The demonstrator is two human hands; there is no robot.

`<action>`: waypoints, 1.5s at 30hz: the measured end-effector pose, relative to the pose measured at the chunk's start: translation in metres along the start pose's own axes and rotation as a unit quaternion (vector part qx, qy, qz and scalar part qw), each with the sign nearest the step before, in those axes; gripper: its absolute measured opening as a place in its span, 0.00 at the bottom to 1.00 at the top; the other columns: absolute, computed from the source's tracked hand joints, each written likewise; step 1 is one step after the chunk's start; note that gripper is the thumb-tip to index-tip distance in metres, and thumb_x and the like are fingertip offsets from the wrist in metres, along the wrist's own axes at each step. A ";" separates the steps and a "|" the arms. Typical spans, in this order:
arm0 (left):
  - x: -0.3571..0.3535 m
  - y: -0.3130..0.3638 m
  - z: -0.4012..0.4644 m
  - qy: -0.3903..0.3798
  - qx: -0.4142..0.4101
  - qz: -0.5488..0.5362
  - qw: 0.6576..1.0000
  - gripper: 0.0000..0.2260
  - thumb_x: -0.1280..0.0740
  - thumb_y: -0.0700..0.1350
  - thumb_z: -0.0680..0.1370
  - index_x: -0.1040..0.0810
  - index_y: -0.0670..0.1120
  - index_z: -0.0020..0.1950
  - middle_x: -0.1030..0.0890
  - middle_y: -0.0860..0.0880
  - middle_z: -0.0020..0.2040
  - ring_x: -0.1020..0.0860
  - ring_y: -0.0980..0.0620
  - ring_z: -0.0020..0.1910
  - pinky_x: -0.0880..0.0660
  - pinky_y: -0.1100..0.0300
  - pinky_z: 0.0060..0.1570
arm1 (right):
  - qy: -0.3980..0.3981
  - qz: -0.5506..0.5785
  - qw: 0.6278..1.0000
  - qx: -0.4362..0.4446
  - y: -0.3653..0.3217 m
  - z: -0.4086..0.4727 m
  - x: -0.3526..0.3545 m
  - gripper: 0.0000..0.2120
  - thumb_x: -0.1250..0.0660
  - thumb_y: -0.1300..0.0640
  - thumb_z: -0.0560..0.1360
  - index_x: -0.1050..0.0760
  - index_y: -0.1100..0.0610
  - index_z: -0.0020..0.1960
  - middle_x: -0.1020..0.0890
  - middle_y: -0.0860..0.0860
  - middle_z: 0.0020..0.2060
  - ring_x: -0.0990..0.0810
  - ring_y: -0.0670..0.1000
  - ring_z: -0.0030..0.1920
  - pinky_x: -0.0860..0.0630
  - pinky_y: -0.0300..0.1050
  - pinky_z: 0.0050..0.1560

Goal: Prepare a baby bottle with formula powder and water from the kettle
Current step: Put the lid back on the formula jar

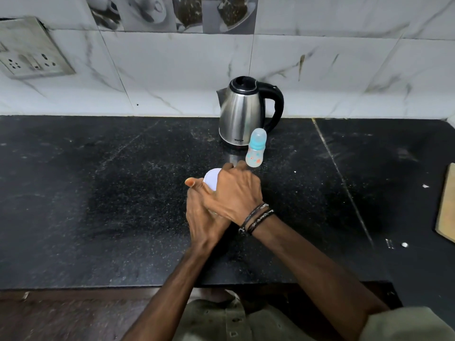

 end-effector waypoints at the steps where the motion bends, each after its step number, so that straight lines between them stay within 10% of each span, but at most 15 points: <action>1: 0.002 0.002 0.001 -0.005 -0.002 -0.016 1.000 0.42 0.24 0.58 0.67 0.38 0.52 0.77 0.28 0.49 0.73 0.27 0.45 0.71 0.26 0.44 0.66 | -0.008 0.014 1.000 0.022 0.001 0.002 0.002 0.39 0.52 0.22 0.71 0.24 0.57 0.47 0.20 0.61 0.46 0.21 0.62 0.48 0.29 0.49 0.42; 3: 0.005 0.001 0.004 -0.012 0.012 -0.030 0.999 0.42 0.22 0.58 0.65 0.36 0.54 0.75 0.26 0.51 0.70 0.25 0.48 0.68 0.24 0.46 0.64 | -0.079 0.066 0.992 0.070 0.002 0.007 -0.001 0.32 0.52 0.27 0.76 0.26 0.53 0.42 0.21 0.61 0.46 0.23 0.61 0.53 0.31 0.50 0.45; 7: 0.008 0.003 0.009 -0.012 0.011 -0.035 0.999 0.40 0.18 0.51 0.63 0.34 0.58 0.70 0.24 0.54 0.64 0.22 0.51 0.62 0.22 0.47 0.59 | -0.214 0.010 0.969 0.126 0.009 0.011 -0.009 0.39 0.37 0.34 0.75 0.40 0.57 0.75 0.27 0.62 0.65 0.27 0.63 0.65 0.27 0.54 0.59; 13: 0.005 0.030 0.000 -0.006 -0.019 -0.070 0.997 0.43 0.25 0.61 0.62 0.34 0.48 0.72 0.24 0.45 0.67 0.23 0.44 0.64 0.23 0.43 0.62 | 0.010 -0.044 0.999 0.018 0.012 0.010 0.023 0.31 0.44 0.26 0.73 0.26 0.54 0.38 0.17 0.56 0.42 0.18 0.58 0.44 0.36 0.45 0.38; 19: 0.000 0.019 0.004 -0.005 -0.015 -0.062 0.998 0.38 0.18 0.51 0.62 0.33 0.53 0.67 0.22 0.49 0.62 0.21 0.47 0.60 0.21 0.44 0.57 | -0.071 -0.048 0.996 0.003 0.036 0.018 -0.002 0.30 0.51 0.36 0.82 0.21 0.58 0.51 0.17 0.58 0.51 0.19 0.61 0.53 0.34 0.48 0.43; 24: 0.007 0.020 0.008 0.026 -0.015 -0.088 0.996 0.39 0.16 0.53 0.60 0.33 0.58 0.65 0.22 0.54 0.60 0.21 0.51 0.58 0.21 0.48 0.56 | -0.090 0.000 0.996 0.001 0.055 0.031 0.008 0.26 0.45 0.34 0.79 0.32 0.55 0.37 0.19 0.58 0.44 0.20 0.61 0.50 0.34 0.47 0.42; 27: 0.007 0.021 0.010 0.026 -0.008 -0.114 0.993 0.40 0.19 0.56 0.58 0.37 0.66 0.64 0.22 0.55 0.59 0.21 0.53 0.57 0.21 0.49 0.57 | -0.136 0.061 0.983 0.106 0.047 0.035 0.007 0.26 0.30 0.32 0.70 0.24 0.50 0.57 0.19 0.51 0.55 0.21 0.54 0.58 0.27 0.48 0.52; 31: 0.000 0.023 0.010 -0.001 -0.010 -0.126 0.992 0.39 0.22 0.56 0.57 0.36 0.65 0.64 0.23 0.60 0.56 0.23 0.63 0.54 0.22 0.61 0.52 | -0.232 0.123 0.945 0.196 0.028 0.027 -0.015 0.45 0.22 0.47 0.68 0.40 0.53 0.78 0.33 0.51 0.76 0.35 0.50 0.75 0.38 0.47 0.75; 39: -0.009 0.019 0.011 0.004 -0.006 -0.122 0.992 0.36 0.21 0.55 0.60 0.36 0.71 0.62 0.22 0.55 0.59 0.21 0.55 0.56 0.21 0.55 0.53 | -0.010 0.053 0.997 0.052 0.038 0.022 -0.014 0.40 0.29 0.30 0.62 0.28 0.53 0.66 0.18 0.54 0.57 0.19 0.58 0.54 0.22 0.51 0.51; 45: -0.022 0.007 0.014 0.002 -0.001 -0.096 0.995 0.35 0.25 0.52 0.67 0.34 0.51 0.71 0.23 0.52 0.63 0.24 0.55 0.57 0.22 0.50 0.54 | 0.053 0.054 0.997 0.036 0.042 0.018 -0.027 0.37 0.28 0.31 0.61 0.26 0.57 0.58 0.18 0.56 0.49 0.19 0.60 0.46 0.25 0.50 0.45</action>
Point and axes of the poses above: each hand's wrist, its own z-axis towards the middle knuckle, its own x-axis out of the back of the hand, y = z × x, the point moved 9 cm from there along z, towards the middle knuckle
